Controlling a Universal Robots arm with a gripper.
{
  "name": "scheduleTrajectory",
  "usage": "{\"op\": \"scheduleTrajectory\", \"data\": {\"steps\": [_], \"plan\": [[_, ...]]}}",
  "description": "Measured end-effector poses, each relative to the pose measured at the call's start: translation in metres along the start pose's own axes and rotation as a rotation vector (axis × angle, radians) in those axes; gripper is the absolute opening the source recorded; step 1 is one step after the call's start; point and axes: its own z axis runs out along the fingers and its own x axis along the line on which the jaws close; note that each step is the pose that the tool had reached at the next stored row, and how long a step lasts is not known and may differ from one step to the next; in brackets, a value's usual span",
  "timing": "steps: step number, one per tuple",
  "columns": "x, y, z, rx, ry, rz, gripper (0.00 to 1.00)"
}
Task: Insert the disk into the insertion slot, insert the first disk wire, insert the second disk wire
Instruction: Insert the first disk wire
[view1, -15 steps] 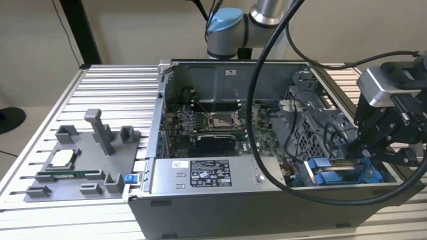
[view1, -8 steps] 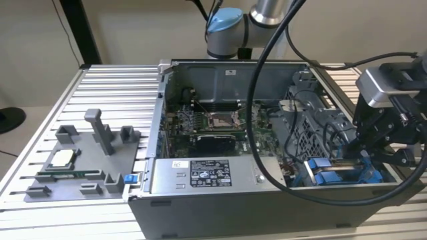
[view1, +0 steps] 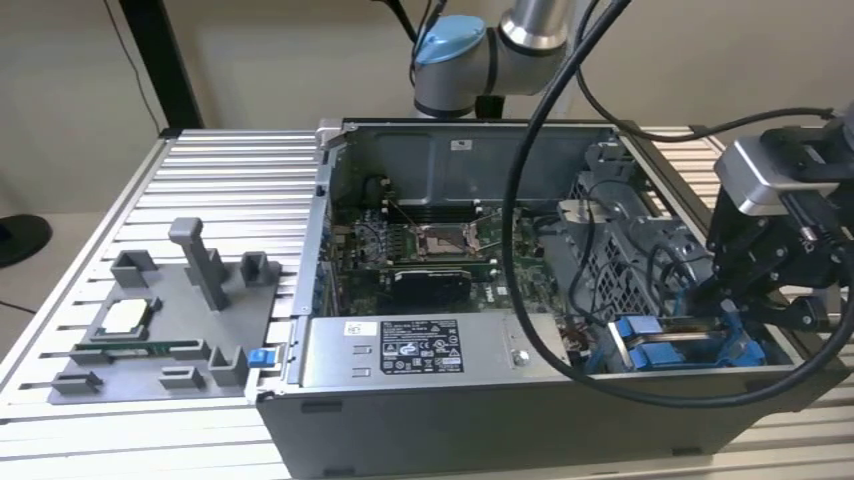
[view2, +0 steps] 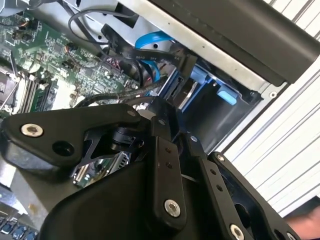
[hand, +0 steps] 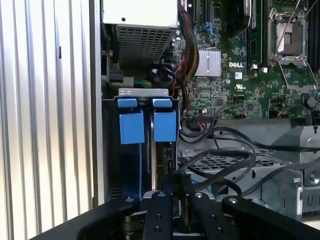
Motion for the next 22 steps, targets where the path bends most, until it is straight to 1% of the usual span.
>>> {"op": "scheduleTrajectory", "data": {"steps": [3,7,9,18,20,22], "plan": [[0.0000,-0.0065,0.0015,-0.0024,0.0003,-0.013,0.00],[0.0004,-0.0075,0.0039,-0.0101,0.0023,-0.055,0.00],[0.0006,-0.0076,0.0050,-0.0122,0.0026,-0.067,0.00],[0.0009,-0.0092,0.0081,-0.0130,0.0032,-0.080,0.00],[0.0010,-0.0098,0.0085,-0.0126,0.0031,-0.085,0.00],[0.0011,-0.0099,0.0092,-0.0103,0.0024,-0.089,0.00]]}}
